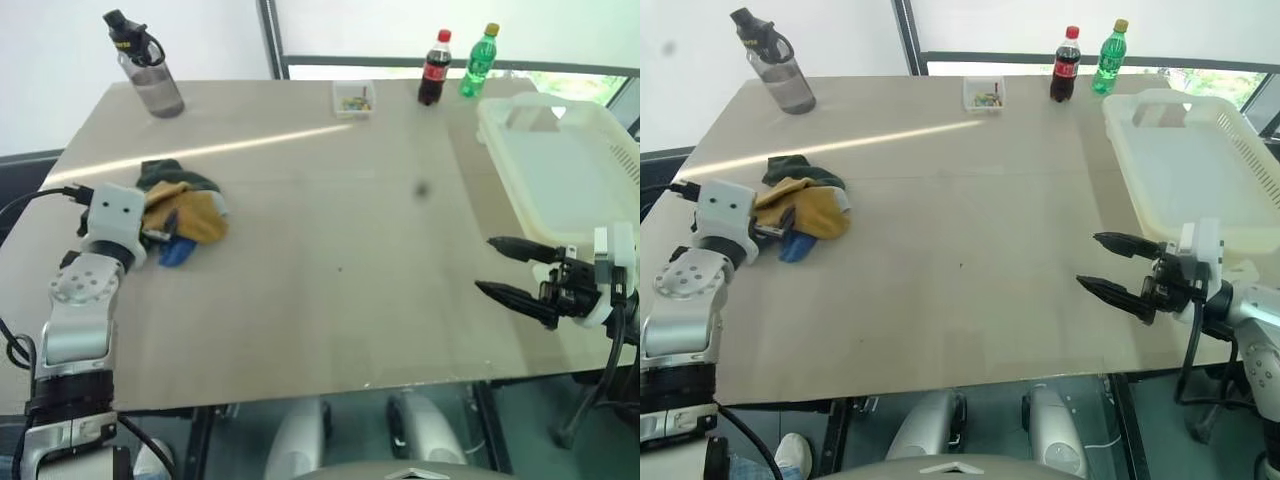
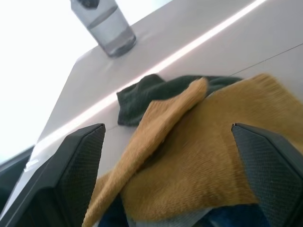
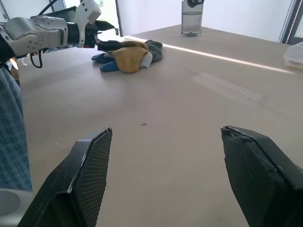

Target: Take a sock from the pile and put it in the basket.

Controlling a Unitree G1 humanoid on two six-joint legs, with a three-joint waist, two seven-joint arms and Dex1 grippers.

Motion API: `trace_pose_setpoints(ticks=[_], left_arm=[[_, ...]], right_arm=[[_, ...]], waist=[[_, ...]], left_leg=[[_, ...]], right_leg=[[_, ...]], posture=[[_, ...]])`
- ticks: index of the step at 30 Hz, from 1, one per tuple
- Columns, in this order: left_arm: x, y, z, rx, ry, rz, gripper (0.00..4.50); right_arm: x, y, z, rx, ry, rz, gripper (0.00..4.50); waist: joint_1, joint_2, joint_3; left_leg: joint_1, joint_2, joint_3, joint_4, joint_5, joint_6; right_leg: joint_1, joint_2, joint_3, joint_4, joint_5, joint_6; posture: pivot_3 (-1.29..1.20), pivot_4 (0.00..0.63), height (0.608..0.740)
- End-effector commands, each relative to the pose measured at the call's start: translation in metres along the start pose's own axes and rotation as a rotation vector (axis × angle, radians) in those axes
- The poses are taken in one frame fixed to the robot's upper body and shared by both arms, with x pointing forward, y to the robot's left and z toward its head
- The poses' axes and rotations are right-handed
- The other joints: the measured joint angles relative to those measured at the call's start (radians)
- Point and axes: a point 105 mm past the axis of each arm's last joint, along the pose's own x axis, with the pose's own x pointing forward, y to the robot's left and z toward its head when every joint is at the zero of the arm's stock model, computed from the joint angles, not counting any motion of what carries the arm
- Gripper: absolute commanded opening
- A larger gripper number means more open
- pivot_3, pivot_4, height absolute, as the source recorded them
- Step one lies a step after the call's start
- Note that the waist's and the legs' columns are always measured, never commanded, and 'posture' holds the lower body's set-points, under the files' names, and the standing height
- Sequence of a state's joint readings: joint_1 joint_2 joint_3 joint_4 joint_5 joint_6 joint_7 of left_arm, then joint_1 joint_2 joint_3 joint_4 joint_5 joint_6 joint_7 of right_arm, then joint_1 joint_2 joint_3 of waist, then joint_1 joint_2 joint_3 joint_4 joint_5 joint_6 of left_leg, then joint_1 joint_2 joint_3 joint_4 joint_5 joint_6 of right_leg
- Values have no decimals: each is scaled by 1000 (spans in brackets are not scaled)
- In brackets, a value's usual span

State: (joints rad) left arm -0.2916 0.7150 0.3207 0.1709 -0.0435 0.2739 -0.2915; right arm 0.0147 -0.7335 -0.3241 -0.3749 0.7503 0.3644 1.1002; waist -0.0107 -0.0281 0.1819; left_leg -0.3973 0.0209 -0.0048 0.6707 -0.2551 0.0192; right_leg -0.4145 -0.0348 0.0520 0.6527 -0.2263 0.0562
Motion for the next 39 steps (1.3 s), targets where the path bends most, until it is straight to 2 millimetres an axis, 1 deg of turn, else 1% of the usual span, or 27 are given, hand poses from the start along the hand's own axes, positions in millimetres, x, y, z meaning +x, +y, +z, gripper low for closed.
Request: trace_pose_setpoints(ticks=[1,5,8,16,17,18,20,21,22,23,24,26,27,30,34,37,39], left_arm=[[13,11,8,1,-20,51,4500],[30,5,3,-14,6,34,4500],[39,-2,5,-23,-2,8,4500],[52,-8,5,-20,6,-12,4500],[53,-9,5,-22,7,-15,3995],[54,-10,5,-22,7,-16,3711],[55,-12,6,-24,5,-24,2838],[56,-13,6,-23,3,-28,2386],[56,-14,7,-22,1,-32,1822],[56,-14,7,-22,-1,-34,1614],[56,-14,7,-22,-3,-35,1038],[56,-15,9,-23,-9,-36,205],[55,-15,11,-25,-19,-40,38],[53,-18,19,-27,-60,-54,38],[49,-25,37,-47,-125,-82,38],[40,-39,59,-47,-186,-140,38],[33,-48,68,-52,-199,-170,38]], right_arm=[[2,0,8,-46,-22,4,3758],[2,-1,8,-49,-22,0,3758],[1,-1,7,-52,-20,-9,3758],[-1,1,5,-54,-21,-30,3758],[-1,1,5,-54,-22,-33,3860],[-1,1,5,-54,-23,-35,3860],[-1,1,4,-54,-23,-39,3860],[-1,1,3,-54,-23,-40,3860],[-1,1,3,-54,-23,-41,3860],[-1,1,3,-54,-23,-41,3860],[-2,2,3,-54,-22,-41,3860],[-2,2,2,-54,-22,-42,3860],[-2,2,2,-54,-21,-42,3860],[-2,2,1,-54,-20,-42,3860],[-2,2,1,-52,-18,-40,3860],[-3,2,0,-49,-13,-42,3860],[-3,2,0,-47,-11,-42,3860]], waist=[[3,0,0],[3,0,0],[2,0,0],[2,0,0],[2,0,0],[2,0,0],[1,0,0],[0,0,0],[-1,0,0],[-1,0,0],[-1,0,0],[-1,0,0],[-1,0,0],[0,0,0],[2,0,0],[0,0,0],[1,0,0]], left_leg=[[0,0,-1,0,0,0],[-1,-1,-1,0,0,0],[-1,-3,-1,0,0,0],[-1,-3,-1,0,0,0],[-1,-3,-1,0,0,0],[0,-4,-1,0,0,0],[0,-4,-1,0,0,0],[0,-4,-1,0,0,0],[0,-4,-1,0,0,0],[0,-4,-1,0,0,0],[0,-4,-1,0,0,0],[0,-4,-1,0,0,0],[0,-3,-1,0,0,0],[0,-4,-1,0,0,0],[-1,-3,-2,0,0,0],[-1,-3,-2,1,0,0],[-1,-2,-2,0,0,0]], right_leg=[[0,0,0,0,0,0],[0,0,0,0,0,0],[0,0,0,0,0,0],[0,0,0,1,0,0],[0,-1,0,2,0,0],[0,-1,0,2,0,0],[0,-1,0,2,0,0],[0,-1,0,3,0,0],[0,-1,0,3,0,0],[0,-1,0,3,0,0],[0,-1,0,3,0,0],[0,-1,0,4,0,0],[0,-1,0,4,0,0],[0,-1,0,4,0,0],[0,-1,-1,4,0,0],[0,-1,-1,4,0,0],[0,-2,0,4,0,0]], posture=[[0,150,740],[0,150,740],[0,150,740],[0,150,740],[0,150,740],[0,150,740],[0,150,740],[0,150,740],[0,150,740],[0,150,740],[0,150,740],[0,150,740],[0,150,740],[0,150,740],[0,150,740],[0,150,740],[0,150,740]])
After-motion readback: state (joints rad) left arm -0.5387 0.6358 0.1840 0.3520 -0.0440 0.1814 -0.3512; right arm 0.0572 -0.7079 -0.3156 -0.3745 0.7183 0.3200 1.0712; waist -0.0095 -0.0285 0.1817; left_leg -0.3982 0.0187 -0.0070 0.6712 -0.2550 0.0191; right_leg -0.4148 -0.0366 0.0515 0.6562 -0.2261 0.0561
